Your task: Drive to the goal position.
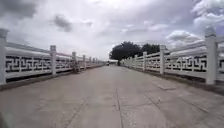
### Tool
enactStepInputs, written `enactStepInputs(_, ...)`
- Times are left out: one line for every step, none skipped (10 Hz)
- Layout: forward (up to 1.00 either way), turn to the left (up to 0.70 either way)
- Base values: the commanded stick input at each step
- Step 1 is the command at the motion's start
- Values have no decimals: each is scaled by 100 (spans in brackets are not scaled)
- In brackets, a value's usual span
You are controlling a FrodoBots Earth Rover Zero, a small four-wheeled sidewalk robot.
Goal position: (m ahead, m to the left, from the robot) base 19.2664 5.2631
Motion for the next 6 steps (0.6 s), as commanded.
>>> enactStepInputs(70, 0)
enactStepInputs(70, 0)
enactStepInputs(70, 0)
enactStepInputs(70, 0)
enactStepInputs(70, 0)
enactStepInputs(70, 0)
